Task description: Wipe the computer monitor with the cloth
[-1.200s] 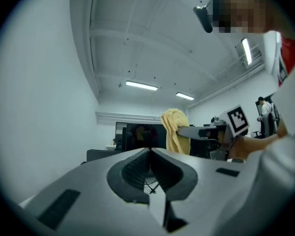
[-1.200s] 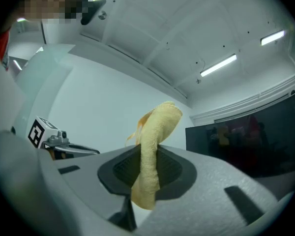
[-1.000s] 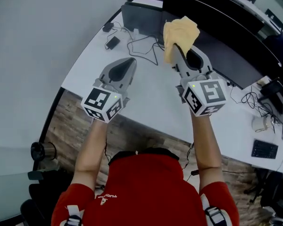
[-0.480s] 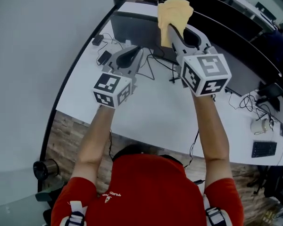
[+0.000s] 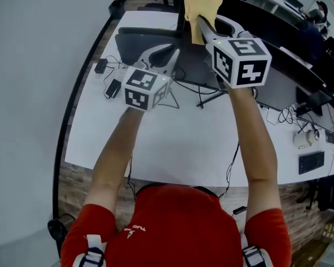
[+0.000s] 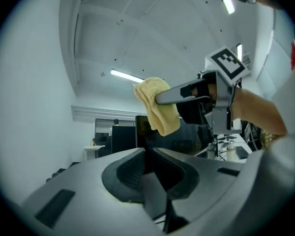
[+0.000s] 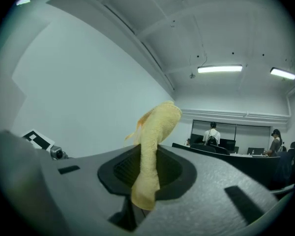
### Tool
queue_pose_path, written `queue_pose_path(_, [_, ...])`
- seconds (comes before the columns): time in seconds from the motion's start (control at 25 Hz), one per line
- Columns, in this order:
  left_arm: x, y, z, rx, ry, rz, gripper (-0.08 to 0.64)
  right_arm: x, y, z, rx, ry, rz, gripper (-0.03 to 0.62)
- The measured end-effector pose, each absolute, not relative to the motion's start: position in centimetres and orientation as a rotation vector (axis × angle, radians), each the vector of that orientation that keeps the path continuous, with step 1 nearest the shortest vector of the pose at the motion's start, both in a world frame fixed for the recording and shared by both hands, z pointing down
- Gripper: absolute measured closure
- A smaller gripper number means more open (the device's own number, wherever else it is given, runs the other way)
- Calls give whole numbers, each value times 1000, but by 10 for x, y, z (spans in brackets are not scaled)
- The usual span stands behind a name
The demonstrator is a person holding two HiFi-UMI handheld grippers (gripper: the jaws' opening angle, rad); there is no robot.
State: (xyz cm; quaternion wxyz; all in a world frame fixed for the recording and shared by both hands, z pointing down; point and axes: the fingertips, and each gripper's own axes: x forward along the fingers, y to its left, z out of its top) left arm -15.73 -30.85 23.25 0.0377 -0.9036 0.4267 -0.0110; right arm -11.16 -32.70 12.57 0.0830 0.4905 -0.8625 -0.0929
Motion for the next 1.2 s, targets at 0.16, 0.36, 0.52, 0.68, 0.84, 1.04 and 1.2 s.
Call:
queue_pose_path(0.16, [-144, -329, 235, -2861, 1204, -36, 457, -116, -342, 125, 1468, -2505, -243, 526])
queue_pose_path(0.36, [-137, -353, 245, -2900, 1168, -56, 439, -120, -355, 132, 1468, -2426, -215, 525])
queue_pose_path(0.52, [-134, -366, 248, -2894, 1175, -84, 438, -116, -365, 140, 1469, -2358, -179, 525])
queue_pose_path(0.68, [-126, -368, 249, -2873, 1148, -107, 439, -104, -367, 143, 1475, -2303, -143, 525])
queue_pose_path(0.84, [-123, -369, 249, -2863, 1146, -92, 439, -86, -363, 145, 1472, -2252, -131, 525])
queue_pose_path(1.04, [-120, -370, 251, -2836, 1163, -92, 439, -44, -358, 149, 1474, -2198, -79, 525])
queue_pose_path(1.2, [-120, -369, 251, -2787, 1203, -123, 439, -7, -349, 153, 1446, -2151, -49, 525])
